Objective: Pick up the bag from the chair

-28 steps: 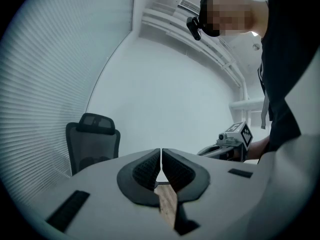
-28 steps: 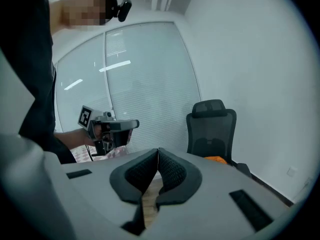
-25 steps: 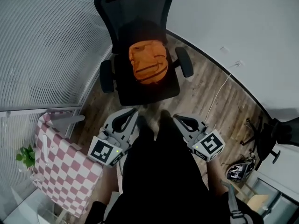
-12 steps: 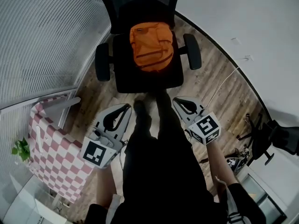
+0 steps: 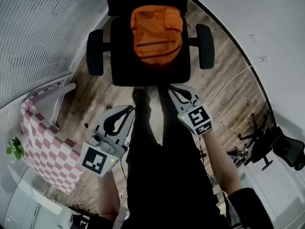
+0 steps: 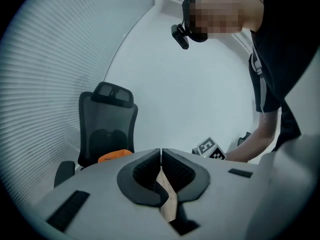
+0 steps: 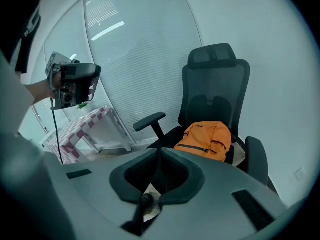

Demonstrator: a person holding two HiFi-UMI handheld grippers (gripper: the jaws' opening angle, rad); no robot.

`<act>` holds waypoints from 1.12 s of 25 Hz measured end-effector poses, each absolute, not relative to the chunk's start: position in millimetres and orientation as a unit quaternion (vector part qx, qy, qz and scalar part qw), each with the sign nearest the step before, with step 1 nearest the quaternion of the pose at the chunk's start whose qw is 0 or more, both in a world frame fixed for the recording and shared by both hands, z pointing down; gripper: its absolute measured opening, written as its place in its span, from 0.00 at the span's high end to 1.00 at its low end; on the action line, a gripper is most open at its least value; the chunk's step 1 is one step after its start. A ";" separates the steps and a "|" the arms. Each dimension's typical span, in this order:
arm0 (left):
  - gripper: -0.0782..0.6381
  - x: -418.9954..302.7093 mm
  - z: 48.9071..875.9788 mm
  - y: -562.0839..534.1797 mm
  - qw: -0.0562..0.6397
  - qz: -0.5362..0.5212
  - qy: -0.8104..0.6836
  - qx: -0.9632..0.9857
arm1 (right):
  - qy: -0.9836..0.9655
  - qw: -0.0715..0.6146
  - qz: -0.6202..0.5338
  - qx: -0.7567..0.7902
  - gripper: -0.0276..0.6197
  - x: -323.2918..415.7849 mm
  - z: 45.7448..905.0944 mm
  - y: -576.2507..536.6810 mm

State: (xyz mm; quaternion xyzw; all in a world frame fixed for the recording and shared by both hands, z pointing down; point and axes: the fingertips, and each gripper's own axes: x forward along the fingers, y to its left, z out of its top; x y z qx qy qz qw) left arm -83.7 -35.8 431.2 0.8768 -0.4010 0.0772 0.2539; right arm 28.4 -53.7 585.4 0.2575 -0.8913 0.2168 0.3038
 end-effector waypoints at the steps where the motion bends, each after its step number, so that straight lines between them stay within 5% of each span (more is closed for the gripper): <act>1: 0.84 -81.4 438.9 -40.5 0.258 0.081 -0.402 0.875 | -0.892 0.304 0.213 0.257 0.92 27.2 592.4 -59.0; 5: 0.84 -70.9 464.8 -60.4 0.275 0.075 -0.410 0.866 | -0.890 0.329 0.194 0.249 0.84 28.5 628.8 -73.5; 28: 0.84 -28.2 585.8 -61.6 0.344 0.138 -0.368 0.853 | -0.833 0.519 -0.005 0.191 0.76 57.3 849.0 -97.6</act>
